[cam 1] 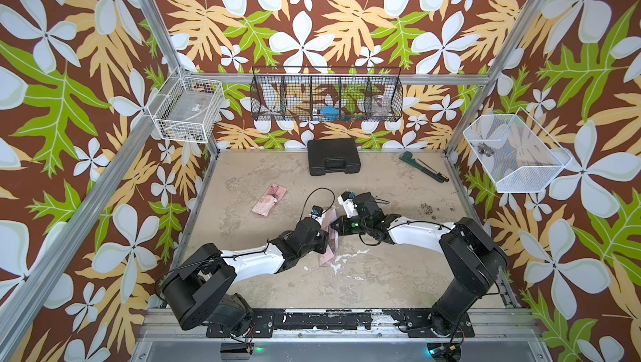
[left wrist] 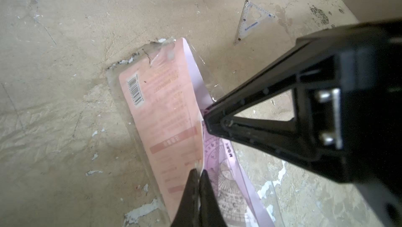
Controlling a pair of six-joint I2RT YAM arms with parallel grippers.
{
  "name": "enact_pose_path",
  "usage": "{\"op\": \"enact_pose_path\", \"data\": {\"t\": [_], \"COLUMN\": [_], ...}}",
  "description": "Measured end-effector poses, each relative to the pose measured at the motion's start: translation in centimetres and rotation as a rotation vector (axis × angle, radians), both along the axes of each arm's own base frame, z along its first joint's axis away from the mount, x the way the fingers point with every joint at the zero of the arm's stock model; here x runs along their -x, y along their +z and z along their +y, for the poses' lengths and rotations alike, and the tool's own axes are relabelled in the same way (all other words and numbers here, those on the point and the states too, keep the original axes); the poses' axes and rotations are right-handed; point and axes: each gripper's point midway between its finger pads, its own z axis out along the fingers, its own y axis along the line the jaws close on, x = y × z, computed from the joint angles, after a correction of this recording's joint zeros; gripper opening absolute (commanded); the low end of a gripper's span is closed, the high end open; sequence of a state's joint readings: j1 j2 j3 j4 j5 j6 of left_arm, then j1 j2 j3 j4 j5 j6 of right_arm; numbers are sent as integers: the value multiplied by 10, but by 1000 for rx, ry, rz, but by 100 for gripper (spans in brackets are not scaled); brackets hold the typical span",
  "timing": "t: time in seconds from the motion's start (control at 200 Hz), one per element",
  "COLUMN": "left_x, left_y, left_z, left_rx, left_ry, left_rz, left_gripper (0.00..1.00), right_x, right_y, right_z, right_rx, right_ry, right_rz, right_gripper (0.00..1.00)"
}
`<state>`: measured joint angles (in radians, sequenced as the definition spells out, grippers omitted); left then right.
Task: Open the ruler set and take out the ruler
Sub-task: Take out the ruler from the ruler set bag.
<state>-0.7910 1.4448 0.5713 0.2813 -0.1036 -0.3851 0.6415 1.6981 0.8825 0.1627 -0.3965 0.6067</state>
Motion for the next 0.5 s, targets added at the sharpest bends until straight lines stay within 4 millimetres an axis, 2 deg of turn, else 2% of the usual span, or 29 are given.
{"op": "enact_pose_path", "data": {"t": [0.25, 0.5], "left_x": [0, -1], "left_y": [0, 0], "left_z": [1, 2], "left_rx": [0, -4], "left_ry": [3, 10], "left_rz": [-3, -6], "left_gripper": [0, 0], "right_x": [0, -11], "right_y": [12, 50], "right_z": [-23, -53], "right_rx": [19, -17], "right_ry": [-40, -112], "right_rz": [-12, -81], "right_gripper": [0, 0]}}
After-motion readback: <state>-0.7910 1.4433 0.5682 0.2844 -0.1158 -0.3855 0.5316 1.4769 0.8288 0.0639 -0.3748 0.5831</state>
